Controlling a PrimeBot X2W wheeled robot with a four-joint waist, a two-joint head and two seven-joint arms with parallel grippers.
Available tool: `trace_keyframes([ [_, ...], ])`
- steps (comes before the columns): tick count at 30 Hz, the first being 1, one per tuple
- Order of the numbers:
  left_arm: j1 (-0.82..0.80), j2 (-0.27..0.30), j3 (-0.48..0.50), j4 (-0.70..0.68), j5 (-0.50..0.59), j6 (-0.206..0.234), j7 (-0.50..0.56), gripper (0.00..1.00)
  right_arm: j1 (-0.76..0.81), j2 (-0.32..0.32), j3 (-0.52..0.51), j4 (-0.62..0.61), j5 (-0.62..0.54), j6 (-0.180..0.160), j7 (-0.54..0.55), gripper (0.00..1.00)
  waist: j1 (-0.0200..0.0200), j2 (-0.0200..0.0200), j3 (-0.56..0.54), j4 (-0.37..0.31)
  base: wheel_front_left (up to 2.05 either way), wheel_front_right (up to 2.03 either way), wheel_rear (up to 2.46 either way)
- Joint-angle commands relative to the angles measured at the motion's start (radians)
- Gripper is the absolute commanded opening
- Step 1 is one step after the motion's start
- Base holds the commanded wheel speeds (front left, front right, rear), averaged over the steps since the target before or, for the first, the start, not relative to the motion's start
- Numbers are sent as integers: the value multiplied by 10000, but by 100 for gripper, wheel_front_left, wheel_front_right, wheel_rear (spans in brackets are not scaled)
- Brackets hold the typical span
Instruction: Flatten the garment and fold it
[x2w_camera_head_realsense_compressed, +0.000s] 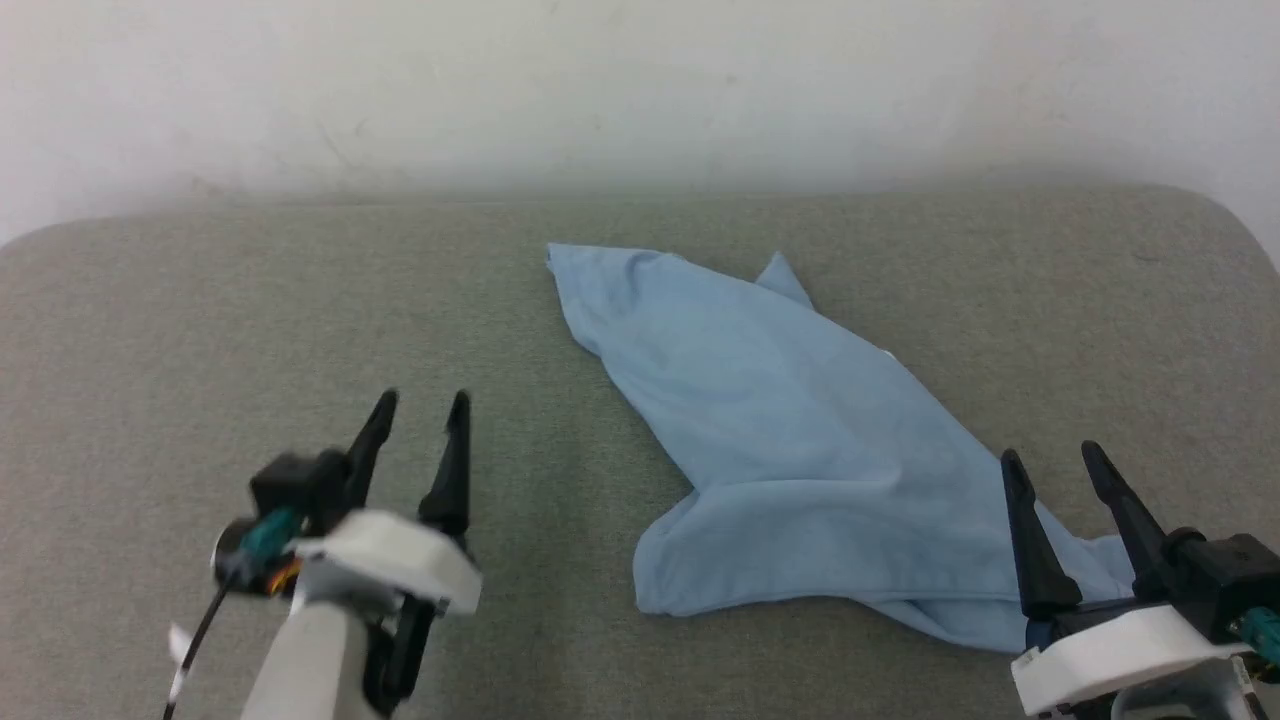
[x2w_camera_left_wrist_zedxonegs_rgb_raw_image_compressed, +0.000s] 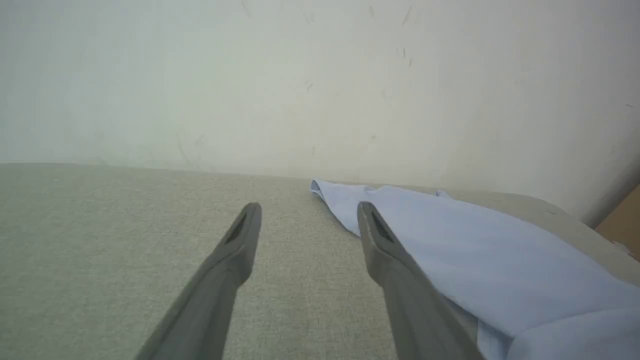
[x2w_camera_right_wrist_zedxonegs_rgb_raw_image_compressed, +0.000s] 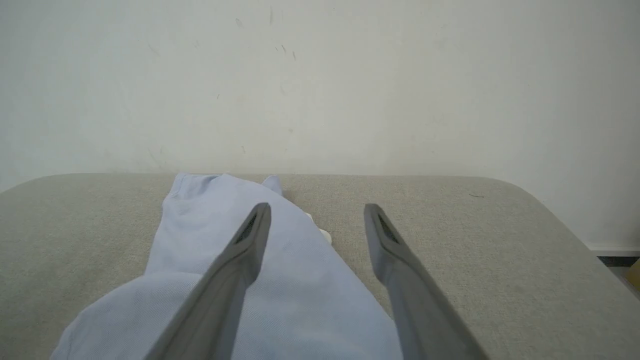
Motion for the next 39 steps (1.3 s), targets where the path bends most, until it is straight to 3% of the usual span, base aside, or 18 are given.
trace_keyframes([
  [1, -598, 47, -220, 284, -108, -79, 246, 100, -43, 8, 28, -140, -94, -7, 54, 100, -1, 0, 306, -345, 0, 0, 0],
  [7, -2774, 37, -1406, 1984, -681, -146, 1913, 100, -285, 8, 66, -275, -99, -7, 187, 100, -1, 0, 935, -1058, 0, 0, 0],
  [12, -4023, 238, -2976, 3498, -1384, -152, 3401, 100, -408, 8, 43, -103, 64, -7, 116, 100, -1, 0, 1334, -1553, 0, 0, 0],
  [15, -4309, 356, -3470, 4131, -1663, -152, 3976, 100, -474, 8, 79, -34, 119, -7, 52, 100, -1, 0, 1431, -1728, 0, 0, 0],
  [23, -4578, 716, -5037, 5835, -2568, -154, 6692, 100, -519, 8, 71, 253, 293, -7, -139, 100, -1, 0, 1519, -2038, 0, 0, 0],
  [24, -4586, 748, -5197, 5792, -2691, -154, 6799, 84, -519, 9, 84, 287, 331, -7, -151, 100, -1, 0, 1523, -2017, 0, 0, 0],
  [25, -4596, 795, -5355, 5700, -2774, -154, 6764, 36, -528, 9, 104, 321, 388, -7, -163, 100, -1, 0, 1520, -1989, 0, 0, 0],
  [26, -4590, 844, -5487, 5589, -2867, -154, 6646, 0, -546, 9, 118, 358, 398, -7, -173, 100, -1, 0, 1507, -1953, 0, 0, 0],
  [34, -4265, 1520, -5517, 4186, -2978, -70, 4181, 0, -514, 9, 100, 578, 314, -7, -195, 100, -1, 0, 878, -1359, 0, 0, 0],
  [39, -2744, 2294, -5058, 2213, -3056, 696, 3291, 0, -228, 9, -100, 390, 145, -7, -36, 100, -1, 0, 427, -887, 0, 0, 0],
])
